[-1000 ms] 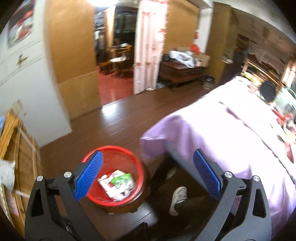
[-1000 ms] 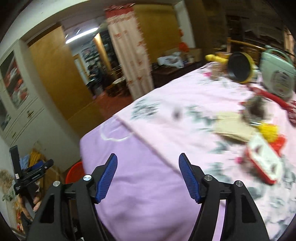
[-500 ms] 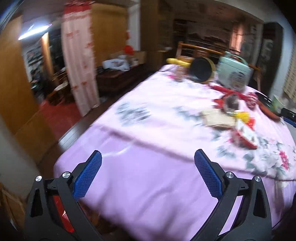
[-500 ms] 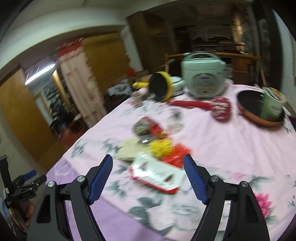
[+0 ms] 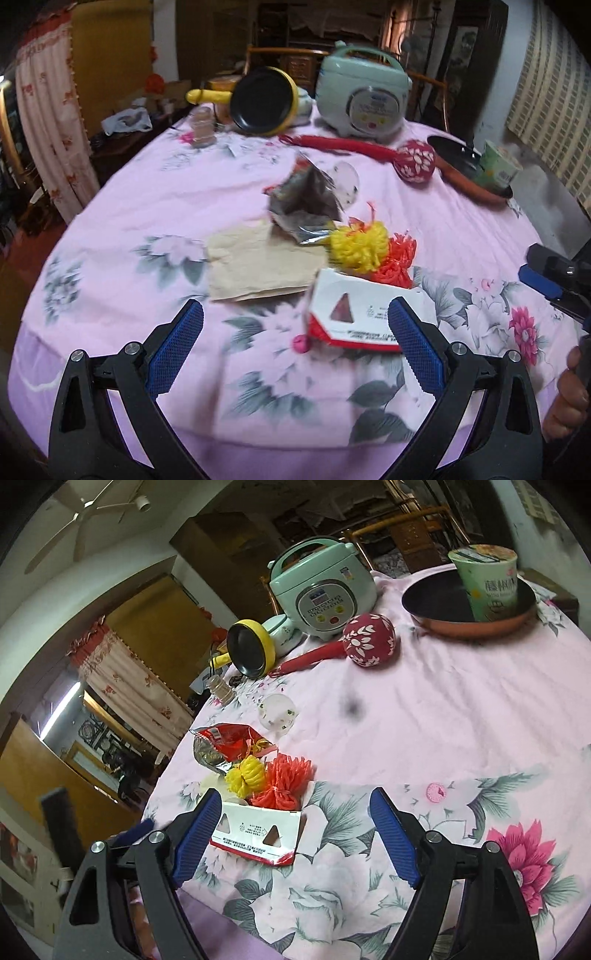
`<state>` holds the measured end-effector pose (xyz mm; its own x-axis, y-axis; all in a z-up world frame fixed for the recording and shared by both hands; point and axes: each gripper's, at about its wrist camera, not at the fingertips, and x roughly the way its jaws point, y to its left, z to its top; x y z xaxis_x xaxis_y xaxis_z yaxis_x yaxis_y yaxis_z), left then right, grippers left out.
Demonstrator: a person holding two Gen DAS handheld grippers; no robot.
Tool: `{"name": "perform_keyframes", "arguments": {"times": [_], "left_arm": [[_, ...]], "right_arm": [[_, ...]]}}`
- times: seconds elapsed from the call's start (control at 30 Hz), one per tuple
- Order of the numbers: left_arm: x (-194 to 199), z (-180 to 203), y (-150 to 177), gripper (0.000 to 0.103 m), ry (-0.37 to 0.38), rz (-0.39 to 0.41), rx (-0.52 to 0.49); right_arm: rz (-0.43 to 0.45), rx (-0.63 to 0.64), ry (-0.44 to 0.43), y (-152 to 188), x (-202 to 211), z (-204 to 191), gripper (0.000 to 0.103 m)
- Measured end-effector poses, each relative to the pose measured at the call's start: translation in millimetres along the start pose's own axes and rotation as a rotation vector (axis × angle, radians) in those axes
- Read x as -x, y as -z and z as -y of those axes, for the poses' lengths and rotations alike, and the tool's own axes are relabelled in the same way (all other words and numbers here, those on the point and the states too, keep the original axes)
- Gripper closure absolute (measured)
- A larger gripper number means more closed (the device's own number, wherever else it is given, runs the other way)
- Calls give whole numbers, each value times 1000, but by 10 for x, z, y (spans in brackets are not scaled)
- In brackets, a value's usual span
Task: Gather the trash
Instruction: 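Move both open tools back over the bed toward the remaining trash, then grasp the white-and-red carton lid with the left tool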
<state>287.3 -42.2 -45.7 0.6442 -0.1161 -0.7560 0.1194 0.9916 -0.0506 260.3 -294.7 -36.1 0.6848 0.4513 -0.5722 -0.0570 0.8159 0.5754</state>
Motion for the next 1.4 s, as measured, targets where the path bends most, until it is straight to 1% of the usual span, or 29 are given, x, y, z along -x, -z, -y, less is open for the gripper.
{"name": "perform_keyframes", "arguments": {"times": [0.1, 0.2, 0.27, 0.3, 0.33, 0.37, 0.4, 0.43, 0.5, 0.57, 0.63, 0.7, 0.83, 0.93, 1.0, 1.07, 1.17, 1.23, 1.27, 1.3, 1.37, 1.4], "left_arm": [[-258, 60, -32, 7, 14, -47, 24], [-407, 56, -15, 7, 31, -75, 49], [-471, 80, 24, 14, 71, -85, 46], [-473, 82, 38, 31, 84, -92, 36], [-479, 103, 62, 53, 103, -102, 23], [-448, 113, 84, 57, 130, -98, 16], [-399, 112, 92, 70, 137, -80, 10], [-316, 106, 102, 77, 139, -49, -4], [-152, 42, 122, 84, 175, -11, 4], [-4, -45, 133, 87, 177, 21, 12], [171, -195, 173, 88, 134, 64, 23], [294, -378, 224, 88, 111, 85, 49], [403, -699, 346, 87, 104, 90, 110], [420, -807, 435, 84, 92, 90, 131], [409, -846, 483, 77, 92, 76, 133], [372, -847, 501, 54, 91, 59, 133], [315, -859, 511, 36, 75, 56, 144], [275, -856, 488, 30, 72, 58, 144], [248, -841, 460, 28, 66, 59, 138], [214, -807, 410, 28, 63, 60, 115], [172, -726, 323, 20, 73, 73, 57], [144, -643, 276, 18, 70, 84, -1]], "right_arm": [[-2, -5, -13, -1, 11, -7, 21], [-2, 3, -20, 3, 36, -31, 21], [4, 8, -17, 3, 52, -34, 21], [6, 9, -16, 1, 57, -38, 21], [6, 9, -15, -3, 60, -38, 21], [7, 10, -13, -2, 59, -39, 21], [6, 9, -11, -3, 53, -38, 21], [4, 9, -9, -2, 45, -36, 21], [3, 13, -4, 6, 32, -39, 21], [3, 22, 6, 15, 20, -53, 21], [1, 31, 14, 27, 14, -71, 21], [-1, 44, 27, 48, -11, -90, 21], [-16, 57, 40, 89, -75, -117, 21], [-27, 60, 50, 110, -122, -118, 21], [-36, 58, 53, 120, -150, -111, 21], [-42, 56, 52, 125, -169, -109, 21], [-42, 63, 57, 129, -174, -120, 21], [-42, 64, 56, 129, -177, -123, 21], [-44, 65, 57, 131, -184, -126, 21], [-46, 64, 57, 134, -181, -123, 21], [-54, 61, 52, 134, -192, -117, 21], [-56, 60, 51, 133, -194, -116, 21]]}}
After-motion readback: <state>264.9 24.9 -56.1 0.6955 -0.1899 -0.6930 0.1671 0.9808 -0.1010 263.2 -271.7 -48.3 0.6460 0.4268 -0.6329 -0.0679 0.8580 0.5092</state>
